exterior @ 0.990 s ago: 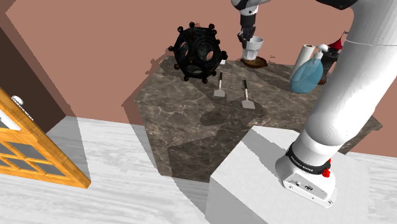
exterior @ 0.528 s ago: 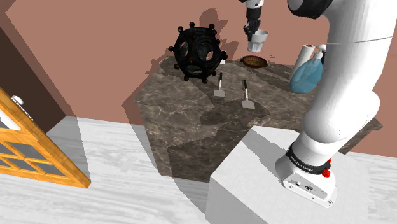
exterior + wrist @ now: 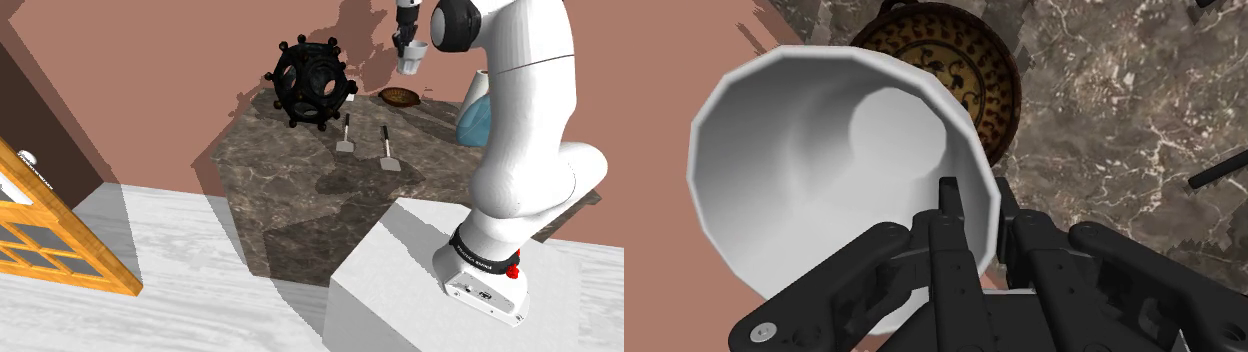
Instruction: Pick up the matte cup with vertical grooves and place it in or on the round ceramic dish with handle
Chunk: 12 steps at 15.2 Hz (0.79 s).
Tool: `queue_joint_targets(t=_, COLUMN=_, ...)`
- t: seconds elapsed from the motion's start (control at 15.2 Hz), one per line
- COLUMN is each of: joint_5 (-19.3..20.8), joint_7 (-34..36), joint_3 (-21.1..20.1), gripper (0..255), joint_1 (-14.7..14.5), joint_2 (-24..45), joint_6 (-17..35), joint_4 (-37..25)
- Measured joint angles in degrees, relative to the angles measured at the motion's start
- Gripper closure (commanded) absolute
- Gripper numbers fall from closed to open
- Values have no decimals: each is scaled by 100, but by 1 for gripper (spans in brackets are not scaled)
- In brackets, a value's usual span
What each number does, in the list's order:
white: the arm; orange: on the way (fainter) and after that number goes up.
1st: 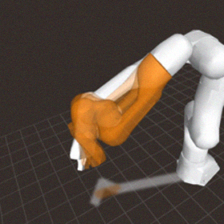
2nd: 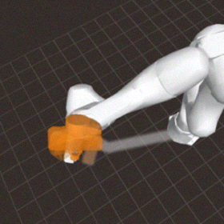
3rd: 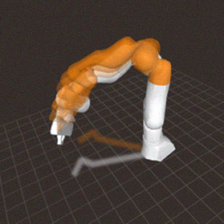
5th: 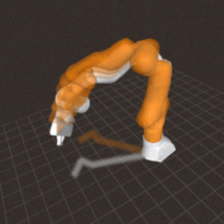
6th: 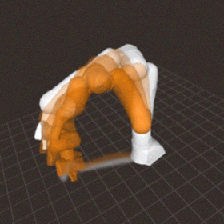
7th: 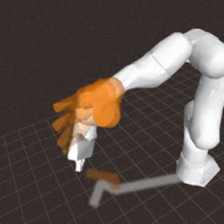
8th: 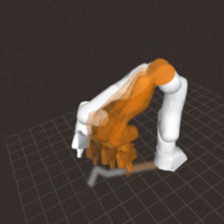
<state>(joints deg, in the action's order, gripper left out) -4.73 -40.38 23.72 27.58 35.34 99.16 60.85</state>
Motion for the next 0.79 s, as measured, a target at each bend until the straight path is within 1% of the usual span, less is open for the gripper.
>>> queue_joint_targets(t=0.79, joint_5=18, joint_7=59, joint_3=-14, gripper=255, joint_1=-139, joint_2=-52, joint_6=945, joint_4=1017)
